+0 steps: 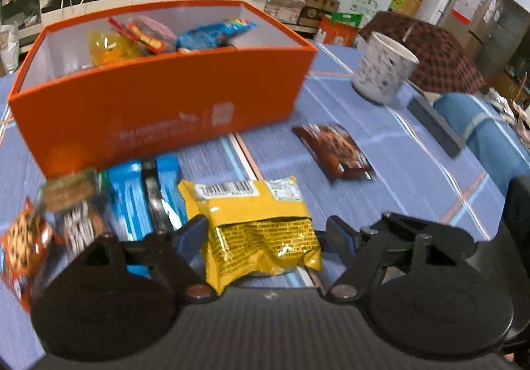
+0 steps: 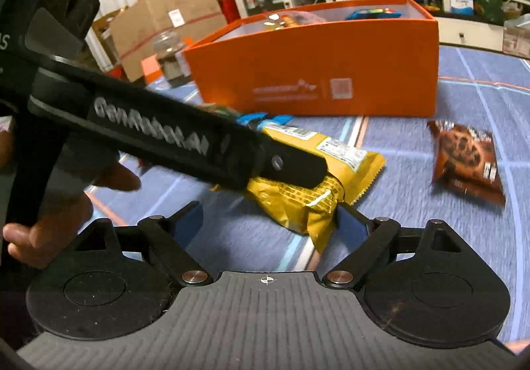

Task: Organize snacks
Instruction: 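Grasp the yellow wafer pack with the left tool, then carry the yellow wafer pack over the orange box and open the left tool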

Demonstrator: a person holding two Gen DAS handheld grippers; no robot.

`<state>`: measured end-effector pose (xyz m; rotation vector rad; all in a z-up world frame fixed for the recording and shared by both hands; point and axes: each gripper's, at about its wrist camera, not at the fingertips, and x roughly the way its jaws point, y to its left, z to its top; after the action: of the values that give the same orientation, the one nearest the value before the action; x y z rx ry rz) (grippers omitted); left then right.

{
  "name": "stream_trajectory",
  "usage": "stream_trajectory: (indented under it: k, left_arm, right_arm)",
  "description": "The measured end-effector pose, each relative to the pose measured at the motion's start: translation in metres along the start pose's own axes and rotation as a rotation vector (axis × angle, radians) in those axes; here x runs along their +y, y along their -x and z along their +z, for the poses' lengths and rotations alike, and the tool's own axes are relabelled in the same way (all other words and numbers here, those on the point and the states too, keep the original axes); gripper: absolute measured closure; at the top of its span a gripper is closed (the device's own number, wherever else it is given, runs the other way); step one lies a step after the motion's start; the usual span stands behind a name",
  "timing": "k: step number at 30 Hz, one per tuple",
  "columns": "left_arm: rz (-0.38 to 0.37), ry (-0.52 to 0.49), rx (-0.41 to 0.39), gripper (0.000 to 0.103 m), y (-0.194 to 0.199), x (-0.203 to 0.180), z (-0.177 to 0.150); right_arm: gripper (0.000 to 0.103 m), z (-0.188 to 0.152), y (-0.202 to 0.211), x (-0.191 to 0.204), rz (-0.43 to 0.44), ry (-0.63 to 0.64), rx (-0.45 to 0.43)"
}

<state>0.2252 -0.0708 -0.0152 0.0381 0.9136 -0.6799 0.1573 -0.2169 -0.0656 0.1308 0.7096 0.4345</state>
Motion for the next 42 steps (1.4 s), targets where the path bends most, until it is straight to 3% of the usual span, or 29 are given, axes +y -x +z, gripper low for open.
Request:
stream_trajectory:
  k: [10, 14, 17, 20, 21, 23, 24, 27, 29, 34, 37, 42]
  left_arm:
    - [-0.038, -0.032, 0.011, 0.025, 0.051, -0.041, -0.083]
    - [0.058, -0.062, -0.022, 0.020, 0.059, -0.039, -0.087]
    - [0.020, 0.021, -0.008, 0.020, 0.054, -0.024, -0.080]
    - [0.010, 0.043, 0.012, 0.022, 0.043, -0.019, -0.076]
    - [0.009, 0.041, 0.018, 0.026, 0.040, -0.019, -0.076]
    - [-0.015, 0.056, 0.045, 0.038, 0.033, -0.017, -0.077]
    - [-0.037, 0.075, 0.055, 0.044, 0.031, -0.014, -0.077]
    - [-0.078, 0.110, 0.033, 0.051, 0.037, -0.009, -0.079]
    - [-0.075, 0.103, 0.018, 0.051, 0.043, -0.010, -0.074]
    - [-0.069, 0.077, -0.045, 0.053, 0.062, -0.011, -0.049]
    - [-0.059, 0.070, -0.107, 0.053, 0.071, -0.006, -0.022]
    - [-0.016, 0.044, -0.207, 0.054, 0.074, 0.006, 0.051]
  right_arm:
    - [0.022, -0.063, 0.068, 0.043, -0.021, 0.028, 0.020]
    - [0.022, -0.076, 0.095, 0.047, -0.087, 0.047, -0.007]
    - [0.022, -0.072, 0.098, 0.042, -0.117, 0.038, -0.013]
    - [0.023, -0.065, 0.084, 0.037, -0.114, 0.040, 0.000]
    - [0.026, -0.063, 0.077, 0.036, -0.114, 0.046, 0.002]
    - [0.043, -0.061, 0.062, 0.034, -0.115, 0.054, 0.032]
    - [0.057, -0.063, 0.057, 0.033, -0.112, 0.055, 0.030]
    - [0.075, -0.063, 0.059, 0.035, -0.110, 0.062, 0.017]
    - [0.085, -0.060, 0.063, 0.037, -0.103, 0.060, 0.005]
    - [0.085, -0.038, 0.073, 0.043, -0.115, 0.095, -0.046]
    - [0.085, -0.007, 0.075, 0.044, -0.136, 0.157, -0.089]
    - [0.085, 0.066, 0.060, 0.035, -0.186, 0.289, -0.157]
